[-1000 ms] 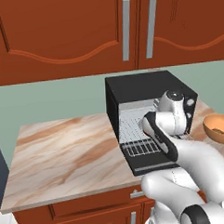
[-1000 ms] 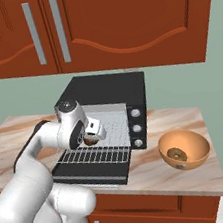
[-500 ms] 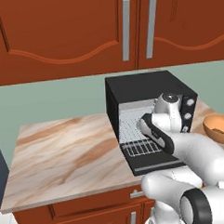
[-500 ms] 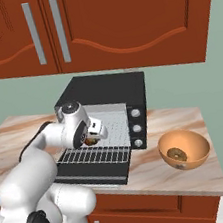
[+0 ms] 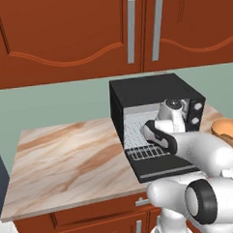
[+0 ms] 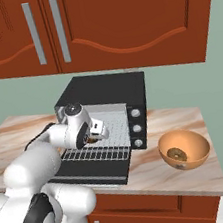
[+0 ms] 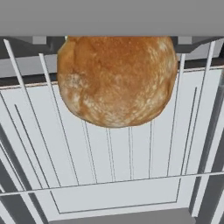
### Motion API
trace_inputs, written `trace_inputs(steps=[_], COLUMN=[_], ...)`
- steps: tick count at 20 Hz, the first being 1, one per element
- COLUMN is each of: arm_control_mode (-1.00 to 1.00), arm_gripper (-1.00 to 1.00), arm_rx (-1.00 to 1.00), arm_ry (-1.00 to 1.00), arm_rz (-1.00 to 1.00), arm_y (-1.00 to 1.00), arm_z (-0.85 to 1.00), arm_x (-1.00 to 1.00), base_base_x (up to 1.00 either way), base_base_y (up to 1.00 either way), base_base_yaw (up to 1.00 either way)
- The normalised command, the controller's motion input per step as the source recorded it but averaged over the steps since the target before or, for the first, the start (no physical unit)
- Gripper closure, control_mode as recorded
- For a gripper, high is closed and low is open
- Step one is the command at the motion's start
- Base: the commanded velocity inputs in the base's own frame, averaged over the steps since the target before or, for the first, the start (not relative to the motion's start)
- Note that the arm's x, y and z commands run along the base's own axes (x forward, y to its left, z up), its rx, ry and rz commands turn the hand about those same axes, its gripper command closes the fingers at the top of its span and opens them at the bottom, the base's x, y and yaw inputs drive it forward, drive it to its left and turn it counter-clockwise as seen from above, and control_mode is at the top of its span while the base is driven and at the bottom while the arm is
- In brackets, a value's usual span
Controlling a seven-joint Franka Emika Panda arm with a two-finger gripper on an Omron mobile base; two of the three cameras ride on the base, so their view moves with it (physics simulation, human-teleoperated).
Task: Pick up the heated bread from the toaster oven and place it in the bowl. Then move the bread bowl to the dining counter.
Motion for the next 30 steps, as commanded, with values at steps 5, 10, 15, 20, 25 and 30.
trace_inputs(steps=[5, 10, 15, 20, 25, 30], arm_control_mode=[-1.0, -1.0, -1.0, -1.0, -1.0, -1.0], arm_gripper=[1.0, 1.0, 1.0, 1.0, 1.0, 1.0], arm_rx=[0.0, 0.01, 0.06, 0.05, 0.0, 0.0], arm_ry=[-0.02, -0.01, -0.03, -0.05, -0.01, 0.0], arm_rz=[0.0, -0.01, -0.05, -0.11, -0.2, -0.25], arm_y=[0.0, -0.03, -0.24, -0.54, -0.97, -1.0], arm_z=[-0.03, 0.06, 0.46, 0.62, 0.34, 0.38], arm_x=[0.01, -0.36, -1.0, -0.98, -0.31, 0.02], base_base_x=[0.0, 0.0, 0.0, 0.0, 0.0, 0.0], base_base_y=[0.0, 0.0, 0.0, 0.0, 0.0, 0.0], base_base_yaw=[0.0, 0.0, 0.0, 0.0, 0.0, 0.0])
